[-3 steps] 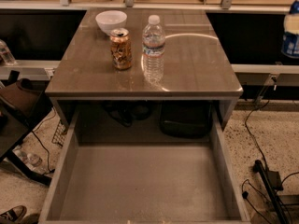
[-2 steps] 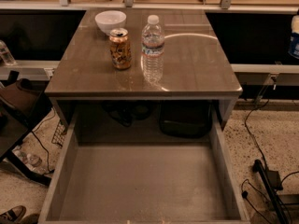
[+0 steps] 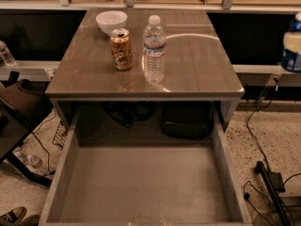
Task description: Place pepsi can into top drawer
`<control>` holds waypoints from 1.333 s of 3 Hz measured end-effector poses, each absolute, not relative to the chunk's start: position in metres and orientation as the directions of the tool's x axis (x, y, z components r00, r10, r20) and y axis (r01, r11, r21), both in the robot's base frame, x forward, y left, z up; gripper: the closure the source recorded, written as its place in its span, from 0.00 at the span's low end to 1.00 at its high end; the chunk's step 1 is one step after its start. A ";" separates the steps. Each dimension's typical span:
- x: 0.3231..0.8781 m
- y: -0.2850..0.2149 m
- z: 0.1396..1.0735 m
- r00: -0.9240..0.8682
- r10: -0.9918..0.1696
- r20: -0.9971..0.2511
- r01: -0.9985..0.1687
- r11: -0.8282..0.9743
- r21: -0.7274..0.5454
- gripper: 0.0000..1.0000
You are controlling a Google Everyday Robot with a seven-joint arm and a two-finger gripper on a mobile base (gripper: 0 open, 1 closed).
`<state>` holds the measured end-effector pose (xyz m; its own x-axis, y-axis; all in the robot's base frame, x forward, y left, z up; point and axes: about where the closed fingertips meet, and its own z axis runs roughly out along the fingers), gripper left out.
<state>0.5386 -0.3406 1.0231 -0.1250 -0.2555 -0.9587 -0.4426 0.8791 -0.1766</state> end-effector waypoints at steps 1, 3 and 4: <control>0.503 -0.311 0.967 -0.106 -0.228 -0.968 -0.549 0.825 -0.134 1.00; 0.448 -0.218 0.877 -0.025 -0.255 -0.967 -0.761 0.632 -0.147 1.00; 0.429 -0.167 0.841 0.024 -0.299 -0.954 -0.828 0.529 -0.187 1.00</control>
Offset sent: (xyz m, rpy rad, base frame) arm -0.1183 0.1295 -0.1716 0.1418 0.0048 0.5262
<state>0.4288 -0.1668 0.8412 0.0241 -0.2990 -0.9539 -0.8279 0.5288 -0.1867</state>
